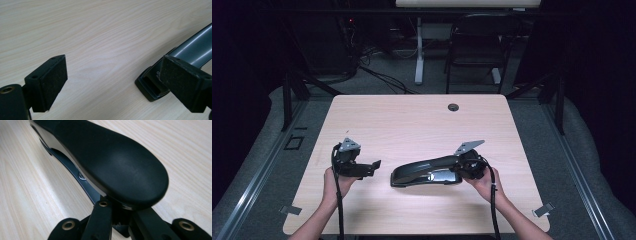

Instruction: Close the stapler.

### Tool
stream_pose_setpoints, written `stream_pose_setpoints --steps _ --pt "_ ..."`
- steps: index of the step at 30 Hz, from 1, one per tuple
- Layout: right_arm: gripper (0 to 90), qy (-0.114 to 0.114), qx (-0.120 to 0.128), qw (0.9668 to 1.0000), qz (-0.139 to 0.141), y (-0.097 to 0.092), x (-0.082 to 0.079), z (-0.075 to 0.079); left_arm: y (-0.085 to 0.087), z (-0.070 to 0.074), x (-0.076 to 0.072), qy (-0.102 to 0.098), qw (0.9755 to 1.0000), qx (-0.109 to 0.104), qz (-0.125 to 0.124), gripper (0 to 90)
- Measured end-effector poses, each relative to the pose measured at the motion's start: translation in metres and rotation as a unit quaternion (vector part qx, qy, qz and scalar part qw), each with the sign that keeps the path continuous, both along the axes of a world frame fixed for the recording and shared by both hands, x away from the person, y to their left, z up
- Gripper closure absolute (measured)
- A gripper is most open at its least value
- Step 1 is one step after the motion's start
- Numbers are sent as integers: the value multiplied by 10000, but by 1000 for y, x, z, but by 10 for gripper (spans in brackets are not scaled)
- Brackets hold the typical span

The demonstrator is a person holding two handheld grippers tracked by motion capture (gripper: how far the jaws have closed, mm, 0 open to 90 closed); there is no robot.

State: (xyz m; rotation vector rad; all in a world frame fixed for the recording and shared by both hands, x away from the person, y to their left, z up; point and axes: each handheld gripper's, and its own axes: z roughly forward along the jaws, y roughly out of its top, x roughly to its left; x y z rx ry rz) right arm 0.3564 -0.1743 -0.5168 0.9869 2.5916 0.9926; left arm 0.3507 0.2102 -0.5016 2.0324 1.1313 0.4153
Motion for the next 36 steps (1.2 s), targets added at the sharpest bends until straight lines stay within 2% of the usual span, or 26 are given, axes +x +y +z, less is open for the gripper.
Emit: stream_pose_setpoints --steps 11,15,18,20,23,28,31,34,36 --pt "900 247 -120 9996 17 -7 5 -12 1 0 0 3 10000 0 10 81" --pt "900 262 -170 9994 -118 -15 6 -10 1 0 0 7 10000 -1 23 80" --pt "900 278 -189 9988 -360 -24 8 -5 1 0 0 6 10000 4 23 81" --pt "900 181 -119 9982 -560 -32 8 1 0 0 0 -16 10000 21 48 80" --pt "900 1 83 9976 -690 -38 7 14 1 0 0 3 10000 5 29 80" --pt "900 -379 249 9976 -515 -29 -6 41 0 -1 1 -3 10000 16 17 80" --pt "900 -429 135 9985 -305 -17 -12 47 0 -1 1 2 10000 19 16 80" --pt "900 -417 -100 9988 -229 -10 -13 43 0 -1 1 -19 10000 44 18 77" --pt "900 -419 -81 9988 -230 -10 -12 42 0 -1 0 -28 10000 50 29 75"
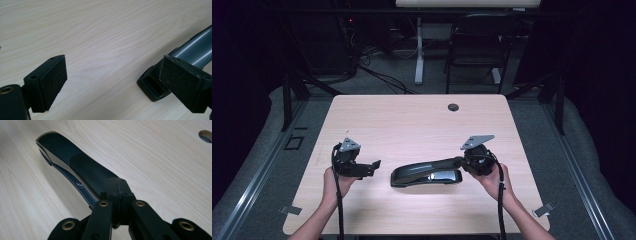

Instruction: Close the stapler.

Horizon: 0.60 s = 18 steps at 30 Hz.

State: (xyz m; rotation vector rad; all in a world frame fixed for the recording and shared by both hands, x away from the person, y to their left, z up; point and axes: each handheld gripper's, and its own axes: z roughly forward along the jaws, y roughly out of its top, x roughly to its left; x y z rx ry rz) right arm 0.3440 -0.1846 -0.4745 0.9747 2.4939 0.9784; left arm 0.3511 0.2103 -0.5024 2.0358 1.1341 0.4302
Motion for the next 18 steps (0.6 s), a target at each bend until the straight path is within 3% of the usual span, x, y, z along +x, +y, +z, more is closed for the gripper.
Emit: stream_pose_setpoints --steps 7,18 --pt "900 104 -238 9997 -25 1 2 -8 -1 -1 1 -25 10000 14 18 69" --pt "900 287 -350 9990 -64 1 6 -21 -2 -1 1 -4 10000 62 8 60"
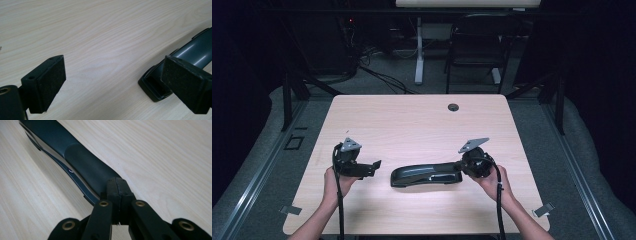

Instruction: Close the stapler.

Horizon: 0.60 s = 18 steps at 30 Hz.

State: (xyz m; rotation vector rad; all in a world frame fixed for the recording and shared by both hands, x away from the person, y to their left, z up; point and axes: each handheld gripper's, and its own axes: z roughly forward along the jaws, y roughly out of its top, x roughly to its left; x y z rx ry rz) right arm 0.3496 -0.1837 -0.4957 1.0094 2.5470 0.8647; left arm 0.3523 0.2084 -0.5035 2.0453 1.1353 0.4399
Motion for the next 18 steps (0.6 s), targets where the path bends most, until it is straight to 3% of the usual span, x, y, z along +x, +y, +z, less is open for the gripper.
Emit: stream_pose_setpoints --steps 18 --pt "900 96 83 9999 -33 -2 2 -2 -1 0 0 -6 10000 46 -30 58"
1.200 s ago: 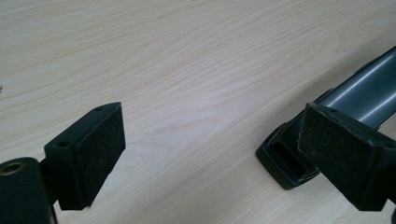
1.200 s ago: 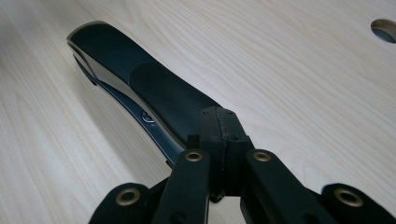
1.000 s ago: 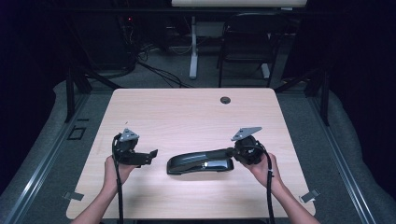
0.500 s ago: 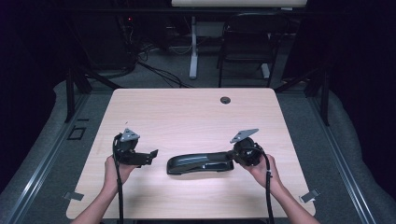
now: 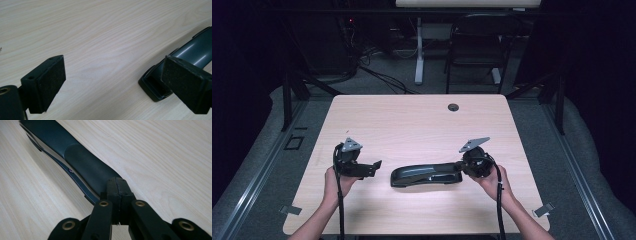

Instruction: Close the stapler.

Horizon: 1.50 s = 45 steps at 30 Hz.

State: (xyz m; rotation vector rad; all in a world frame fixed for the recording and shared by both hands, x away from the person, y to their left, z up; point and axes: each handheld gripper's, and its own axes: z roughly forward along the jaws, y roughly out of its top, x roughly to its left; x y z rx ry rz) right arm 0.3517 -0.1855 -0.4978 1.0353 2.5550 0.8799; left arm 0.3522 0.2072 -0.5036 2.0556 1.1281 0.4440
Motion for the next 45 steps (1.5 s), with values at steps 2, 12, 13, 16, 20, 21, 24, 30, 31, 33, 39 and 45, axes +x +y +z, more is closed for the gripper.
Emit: stream_pose_setpoints --steps 2,12,13,16,20,21,24,30,31,33,39,45 --pt "900 -11 -40 10000 19 0 0 1 0 0 0 -14 10000 -15 8 58" --pt "900 -243 113 9996 15 2 -5 15 0 0 0 -17 10000 -12 -13 58" --pt "900 -253 127 9996 15 2 -5 17 0 0 0 -23 10000 -12 -15 58" --pt "900 -286 157 9995 31 5 -5 19 0 0 0 -19 10000 -21 -4 58" --pt "852 -315 148 9994 74 10 -6 21 0 0 0 -22 10000 -10 -32 57" --pt "840 -339 160 9993 90 11 -6 22 1 0 0 -30 10000 -10 -31 57" --pt "747 -372 250 9990 91 11 -7 27 1 0 0 -5 10000 -39 1 57" --pt "437 -308 422 9986 33 2 -10 37 1 0 0 -8 10000 -31 -11 56" --pt "397 -309 438 9986 9 0 -10 37 1 0 0 -9 10000 -28 -8 56" --pt "338 -338 545 9979 -25 -6 -13 40 2 0 0 -20 10000 -25 -6 56" --pt "173 -410 598 9972 -166 -23 -17 47 3 1 0 -15 10000 -25 -9 56" --pt "89 -344 450 9979 -305 -39 -21 46 4 1 0 -12 10000 -38 0 56"
